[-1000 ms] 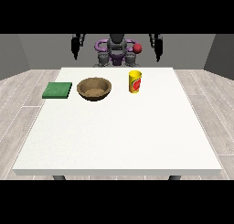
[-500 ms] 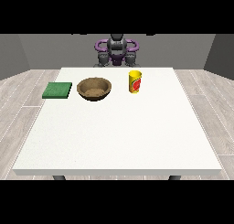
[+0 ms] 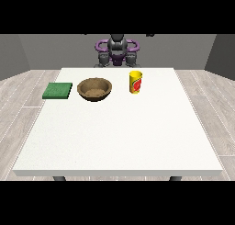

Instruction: Pick the cup and pour the ball into the bowl, then pick the bowl and place it on the pad

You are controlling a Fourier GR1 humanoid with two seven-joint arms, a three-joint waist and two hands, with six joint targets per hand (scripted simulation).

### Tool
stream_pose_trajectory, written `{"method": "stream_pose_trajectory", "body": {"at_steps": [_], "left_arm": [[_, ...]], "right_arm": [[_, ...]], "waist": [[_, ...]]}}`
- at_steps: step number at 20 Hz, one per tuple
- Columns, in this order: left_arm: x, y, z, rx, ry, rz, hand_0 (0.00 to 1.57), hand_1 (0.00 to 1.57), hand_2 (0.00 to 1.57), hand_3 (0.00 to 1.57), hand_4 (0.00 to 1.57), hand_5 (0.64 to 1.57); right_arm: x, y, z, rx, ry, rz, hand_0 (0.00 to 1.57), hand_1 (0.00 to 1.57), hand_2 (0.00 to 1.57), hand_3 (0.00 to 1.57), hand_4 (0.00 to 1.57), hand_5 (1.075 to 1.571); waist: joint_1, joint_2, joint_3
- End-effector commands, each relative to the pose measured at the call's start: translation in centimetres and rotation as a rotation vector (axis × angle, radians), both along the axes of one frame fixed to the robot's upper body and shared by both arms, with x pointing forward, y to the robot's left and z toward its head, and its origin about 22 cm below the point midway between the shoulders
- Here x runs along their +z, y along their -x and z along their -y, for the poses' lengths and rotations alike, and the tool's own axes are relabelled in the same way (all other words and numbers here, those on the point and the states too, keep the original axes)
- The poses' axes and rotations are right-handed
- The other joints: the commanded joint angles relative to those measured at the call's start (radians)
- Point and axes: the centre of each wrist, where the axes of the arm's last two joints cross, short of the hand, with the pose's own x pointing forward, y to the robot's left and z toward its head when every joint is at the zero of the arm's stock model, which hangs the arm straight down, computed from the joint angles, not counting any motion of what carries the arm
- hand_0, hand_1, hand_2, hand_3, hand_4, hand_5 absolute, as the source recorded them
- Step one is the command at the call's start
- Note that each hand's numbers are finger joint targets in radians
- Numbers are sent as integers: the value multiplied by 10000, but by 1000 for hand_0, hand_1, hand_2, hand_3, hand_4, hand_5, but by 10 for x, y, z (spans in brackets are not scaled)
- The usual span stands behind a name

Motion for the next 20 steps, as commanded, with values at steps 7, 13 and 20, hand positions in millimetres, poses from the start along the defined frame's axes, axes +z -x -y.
{"method": "stream_pose_trajectory", "body": {"at_steps": [7,13,20], "left_arm": [[-6,-35,-5,420,-980,3243,0,0,0,0,550,1513],[-55,-48,-29,658,-1304,3648,0,0,0,0,481,1483],[-97,-59,-39,529,-1399,2729,0,0,0,0,0,1451]], "right_arm": [[-11,-22,-10,419,-41,2951,0,0,0,0,707,1542],[22,-40,16,662,73,3761,0,0,0,0,685,1548],[-22,-33,48,690,-288,3216,0,0,0,0,667,1559]], "waist": [[-266,3696,3],[-525,4698,-7],[-829,4242,1]]}}
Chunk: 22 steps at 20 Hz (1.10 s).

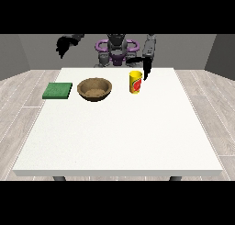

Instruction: Pick the cup and pour the ball into the bowl, then pick the bowl and place it on the pad

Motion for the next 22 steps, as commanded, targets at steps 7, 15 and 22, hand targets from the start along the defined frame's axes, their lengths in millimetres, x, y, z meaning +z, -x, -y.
{"method": "stream_pose_trajectory", "body": {"at_steps": [7,15,22], "left_arm": [[-54,-18,-12,-198,15,-876,0,0,0,0,169,1422],[-76,-33,-5,527,167,-647,0,0,0,0,645,1535],[-110,-10,4,1757,-1696,-474,1265,1265,1571,1571,1335,1483]], "right_arm": [[-40,2,30,-18,203,-887,0,0,0,0,667,1562],[-20,-13,38,132,245,-34,0,0,0,0,681,1566],[24,-14,74,654,316,486,0,0,0,74,642,1568]], "waist": [[-24,-677,4],[-446,94,1],[-1235,408,-1]]}}
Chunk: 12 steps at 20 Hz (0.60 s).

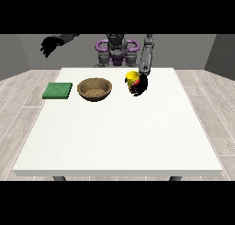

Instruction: Pick the cup and pour the ball into the bowl, then pick the bowl and place it on the pad

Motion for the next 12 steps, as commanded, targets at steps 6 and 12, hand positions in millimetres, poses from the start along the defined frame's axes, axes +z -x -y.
{"method": "stream_pose_trajectory", "body": {"at_steps": [6,12], "left_arm": [[-9,-3,19,709,-1613,-543,1285,1285,1571,1571,1408,1413],[33,-35,69,336,-4650,-823,1298,1298,1571,1571,1398,1488]], "right_arm": [[10,4,50,87,-114,-559,0,0,0,182,634,1566],[-24,-6,50,-817,-412,-2243,0,0,0,276,639,1564]], "waist": [[-223,-652,-13],[606,-2169,19]]}}
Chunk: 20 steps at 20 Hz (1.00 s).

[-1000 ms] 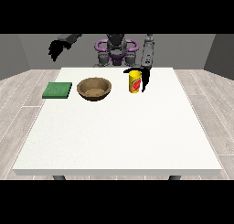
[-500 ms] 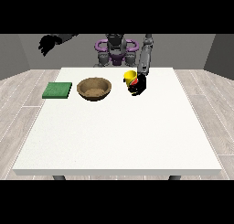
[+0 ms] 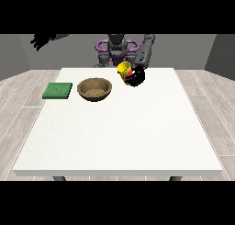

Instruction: Pick the cup and pour the ball into the bowl, then pick the bowl and place it on the pad

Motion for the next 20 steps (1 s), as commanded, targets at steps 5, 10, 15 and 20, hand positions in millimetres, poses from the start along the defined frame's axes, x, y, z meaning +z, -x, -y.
{"method": "stream_pose_trajectory", "body": {"at_steps": [5,10,15,20], "left_arm": [[8,-17,16,285,-6120,-13,1370,1370,1571,1571,1455,1531],[20,-21,82,-398,-7340,-533,1357,1357,1571,1571,1456,1535],[52,-38,109,-68,-9082,-492,1359,1359,1571,1571,1466,1531],[58,-35,126,333,-11311,-383,1351,1351,1571,1571,1364,1563]], "right_arm": [[-26,-2,2,169,3,-1289,0,0,0,193,661,1563],[-44,6,31,-578,-370,-1608,0,0,0,0,681,1559],[-69,17,38,-281,-369,-1632,0,0,0,0,675,1556],[-51,-6,42,-384,-603,-1853,0,0,0,127,691,1554]], "waist": [[-47,-1218,61],[634,-1464,-5],[343,-1319,0],[355,-1644,-6]]}}
